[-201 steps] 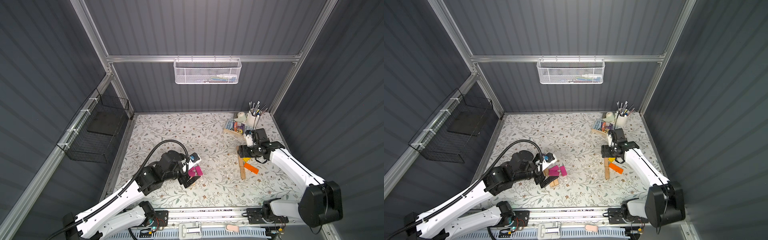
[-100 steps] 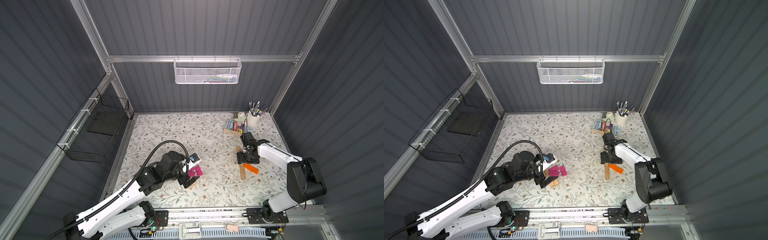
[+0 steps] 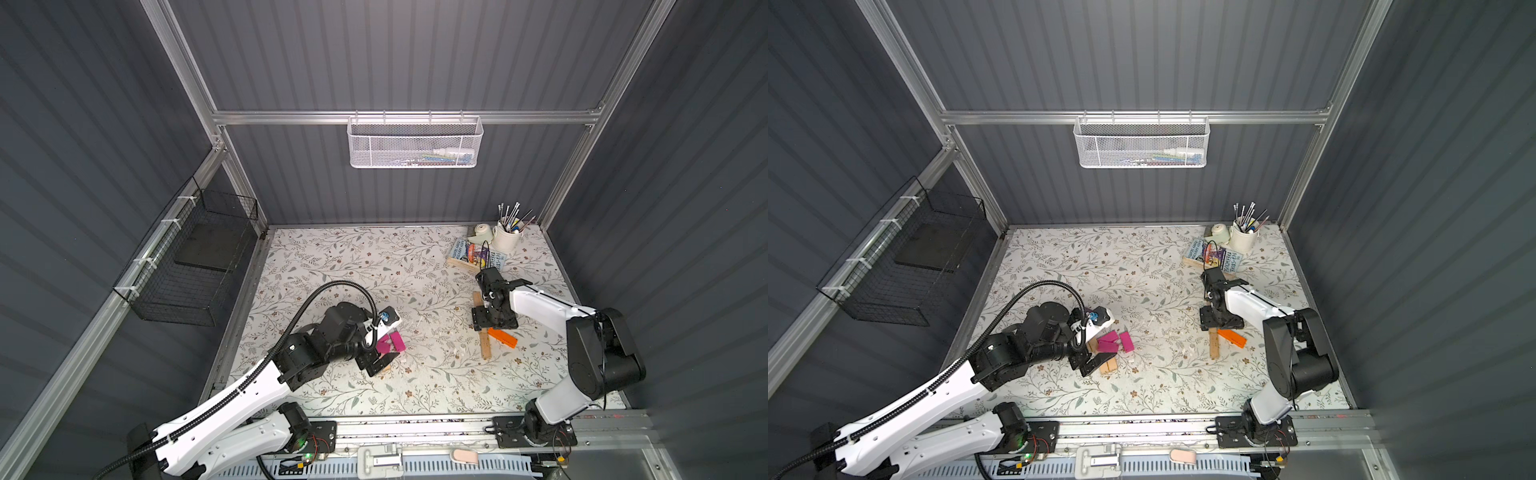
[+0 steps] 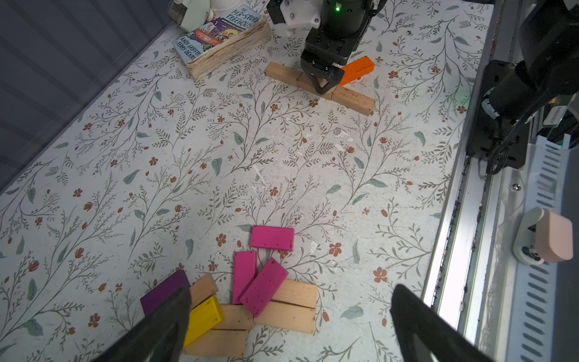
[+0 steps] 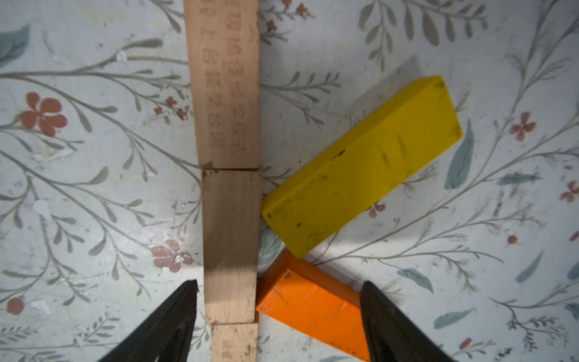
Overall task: Assemble the letter k with building blocks
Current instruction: Pick up the building block from the center of the board.
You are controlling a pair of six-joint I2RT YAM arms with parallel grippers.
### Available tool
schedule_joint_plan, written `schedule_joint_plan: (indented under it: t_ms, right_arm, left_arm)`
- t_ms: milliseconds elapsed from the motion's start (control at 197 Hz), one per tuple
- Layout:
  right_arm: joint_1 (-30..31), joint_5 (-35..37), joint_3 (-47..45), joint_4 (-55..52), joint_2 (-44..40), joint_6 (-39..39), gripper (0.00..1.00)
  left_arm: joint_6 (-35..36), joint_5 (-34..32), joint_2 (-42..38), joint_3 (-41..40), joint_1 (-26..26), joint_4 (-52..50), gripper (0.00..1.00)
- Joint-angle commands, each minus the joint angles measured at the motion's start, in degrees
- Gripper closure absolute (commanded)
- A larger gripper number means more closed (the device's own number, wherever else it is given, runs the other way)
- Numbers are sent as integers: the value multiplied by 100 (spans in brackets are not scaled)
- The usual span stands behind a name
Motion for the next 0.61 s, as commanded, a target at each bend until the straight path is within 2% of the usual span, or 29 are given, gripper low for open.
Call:
schedule_joint_plan:
  t_ms: [0, 604]
  right_arm:
    - [33, 175, -19, -110, 74, 63, 19]
    - [33, 268, 12, -178, 186, 70, 19]
  left_arm:
    - [-58, -4, 17, -41, -39, -66, 0]
    - [-69, 5, 22, -37, -32, -76, 0]
